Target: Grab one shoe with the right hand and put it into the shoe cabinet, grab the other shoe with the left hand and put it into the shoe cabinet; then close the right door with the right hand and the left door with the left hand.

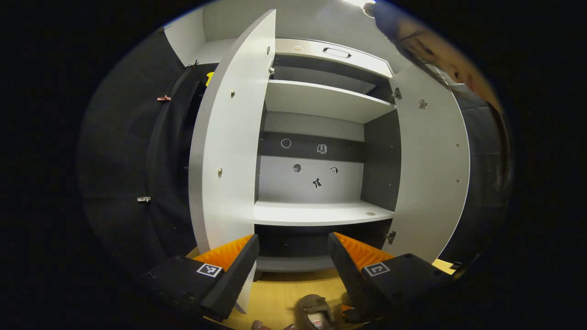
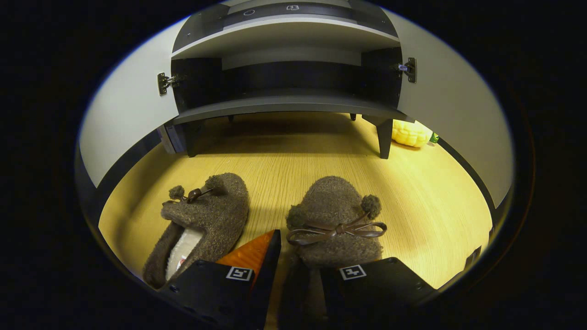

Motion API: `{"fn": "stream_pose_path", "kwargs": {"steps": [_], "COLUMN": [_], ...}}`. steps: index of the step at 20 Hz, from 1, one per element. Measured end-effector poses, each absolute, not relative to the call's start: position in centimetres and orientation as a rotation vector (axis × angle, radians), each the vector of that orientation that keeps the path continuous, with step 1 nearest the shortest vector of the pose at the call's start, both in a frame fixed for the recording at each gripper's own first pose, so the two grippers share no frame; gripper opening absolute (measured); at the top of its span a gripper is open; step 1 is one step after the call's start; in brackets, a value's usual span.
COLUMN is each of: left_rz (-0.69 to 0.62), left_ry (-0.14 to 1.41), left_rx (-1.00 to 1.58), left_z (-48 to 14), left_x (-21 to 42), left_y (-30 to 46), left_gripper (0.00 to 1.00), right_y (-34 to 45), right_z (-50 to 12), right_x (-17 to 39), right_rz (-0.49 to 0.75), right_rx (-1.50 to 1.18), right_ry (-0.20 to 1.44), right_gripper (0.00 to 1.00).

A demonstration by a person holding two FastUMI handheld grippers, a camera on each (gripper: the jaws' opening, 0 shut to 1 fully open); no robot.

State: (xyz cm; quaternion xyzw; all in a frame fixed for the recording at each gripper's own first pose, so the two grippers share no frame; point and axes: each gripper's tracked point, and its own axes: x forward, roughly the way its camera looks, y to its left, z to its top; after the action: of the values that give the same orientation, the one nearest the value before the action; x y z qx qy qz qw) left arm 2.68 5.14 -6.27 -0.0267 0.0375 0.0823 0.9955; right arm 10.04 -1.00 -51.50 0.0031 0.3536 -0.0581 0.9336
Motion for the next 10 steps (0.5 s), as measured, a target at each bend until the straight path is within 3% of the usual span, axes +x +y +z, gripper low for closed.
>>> {"fn": "stream_pose_path", "kwargs": {"steps": [6, 8, 10], "left_rz": [0.164, 0.167, 0.17], "left_ry": [0.079, 0.082, 0.087], "left_rx": [-0.063, -0.062, -0.057], "left_z": [-6.5, -6.6, -6.8], "left_x": [2.7, 2.6, 2.8], "left_y": [5.3, 5.5, 5.6], "left_gripper": [0.96, 0.96, 0.96], "right_y": [-2.0, -1.7, -1.9], "right_z": [-51.7, -51.5, -51.6], "right_x": [9.9, 10.6, 10.7], "right_rz": [-0.156, -0.161, -0.163], "right_rx": [-0.018, 0.033, 0.033], "right_ry": [0.705, 0.704, 0.708], "right_gripper": [0.54, 0.12, 0.12]}}
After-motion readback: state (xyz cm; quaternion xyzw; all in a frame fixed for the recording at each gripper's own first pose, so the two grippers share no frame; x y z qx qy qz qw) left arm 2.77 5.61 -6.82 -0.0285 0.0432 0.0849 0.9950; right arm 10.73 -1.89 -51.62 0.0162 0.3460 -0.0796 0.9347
